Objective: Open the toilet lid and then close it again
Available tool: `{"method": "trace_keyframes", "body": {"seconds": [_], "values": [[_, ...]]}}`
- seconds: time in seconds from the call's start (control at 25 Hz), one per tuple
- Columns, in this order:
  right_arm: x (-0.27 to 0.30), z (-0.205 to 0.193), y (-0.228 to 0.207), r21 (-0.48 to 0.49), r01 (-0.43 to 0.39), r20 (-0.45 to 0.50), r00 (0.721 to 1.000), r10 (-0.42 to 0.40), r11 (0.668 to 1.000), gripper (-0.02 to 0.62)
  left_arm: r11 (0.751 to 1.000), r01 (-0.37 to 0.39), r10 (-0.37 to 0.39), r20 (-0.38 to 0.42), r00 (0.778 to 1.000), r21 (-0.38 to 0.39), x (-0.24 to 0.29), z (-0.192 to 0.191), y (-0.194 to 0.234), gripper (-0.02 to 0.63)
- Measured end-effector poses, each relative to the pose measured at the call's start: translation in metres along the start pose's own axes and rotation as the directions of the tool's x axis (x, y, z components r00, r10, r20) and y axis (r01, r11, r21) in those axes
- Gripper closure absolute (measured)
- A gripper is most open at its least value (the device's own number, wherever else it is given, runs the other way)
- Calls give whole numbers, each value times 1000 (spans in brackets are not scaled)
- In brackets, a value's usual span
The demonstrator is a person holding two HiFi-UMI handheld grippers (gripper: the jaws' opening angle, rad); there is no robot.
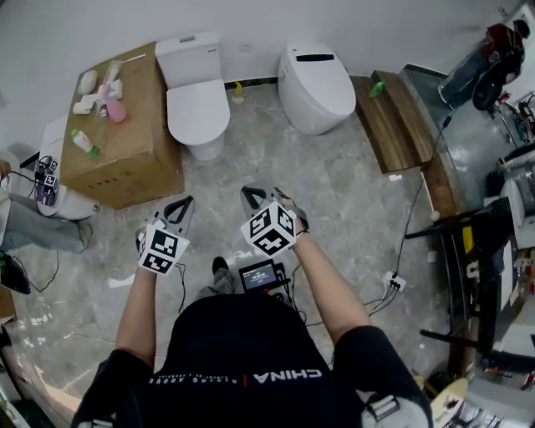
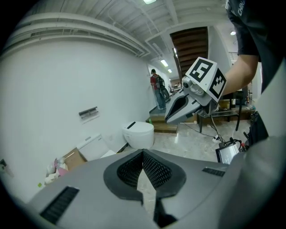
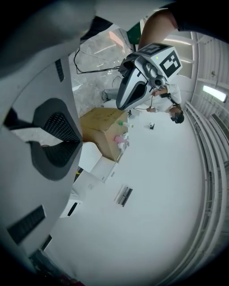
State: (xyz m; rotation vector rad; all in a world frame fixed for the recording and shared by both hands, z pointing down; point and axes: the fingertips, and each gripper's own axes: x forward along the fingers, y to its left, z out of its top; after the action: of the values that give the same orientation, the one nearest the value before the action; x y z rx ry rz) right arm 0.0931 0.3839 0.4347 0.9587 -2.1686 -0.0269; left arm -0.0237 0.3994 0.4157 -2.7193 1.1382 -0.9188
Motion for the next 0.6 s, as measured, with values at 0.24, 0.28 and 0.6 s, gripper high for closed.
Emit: {"method": "trace_keyframes", "body": {"seconds": [0.24, 0.28, 0.6], "values": [[54, 44, -16, 11, 31, -18, 999, -31, 999, 581, 1000, 29, -29, 18, 999, -5, 16, -14, 69, 597], [62, 49, -18, 11, 30, -21, 999, -29, 1000, 581, 999, 33, -33, 16, 999, -8, 19, -18, 77, 597], [121, 74, -45, 11, 8, -36, 999, -8, 1000, 581, 998, 46, -46, 15, 999, -37, 54, -27, 131, 597]]}}
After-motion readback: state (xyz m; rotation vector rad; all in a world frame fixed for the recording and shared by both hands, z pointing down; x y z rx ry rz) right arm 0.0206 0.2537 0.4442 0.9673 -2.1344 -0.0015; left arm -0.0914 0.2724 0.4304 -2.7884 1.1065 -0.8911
